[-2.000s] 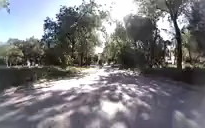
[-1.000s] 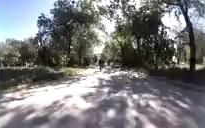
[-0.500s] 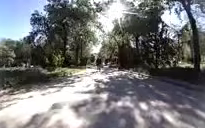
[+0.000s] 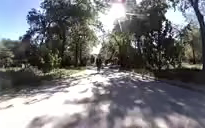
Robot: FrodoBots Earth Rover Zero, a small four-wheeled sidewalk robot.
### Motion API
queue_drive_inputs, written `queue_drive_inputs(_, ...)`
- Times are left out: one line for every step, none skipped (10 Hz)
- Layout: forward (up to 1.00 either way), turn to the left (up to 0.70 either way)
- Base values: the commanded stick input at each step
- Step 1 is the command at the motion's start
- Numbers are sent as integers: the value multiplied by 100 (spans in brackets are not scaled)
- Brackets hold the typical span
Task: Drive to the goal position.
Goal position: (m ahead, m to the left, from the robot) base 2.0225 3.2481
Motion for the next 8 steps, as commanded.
queue_drive_inputs(100, 5)
queue_drive_inputs(100, 5)
queue_drive_inputs(100, 5)
queue_drive_inputs(100, 5)
queue_drive_inputs(100, 5)
queue_drive_inputs(100, 5)
queue_drive_inputs(100, 9)
queue_drive_inputs(100, 45)
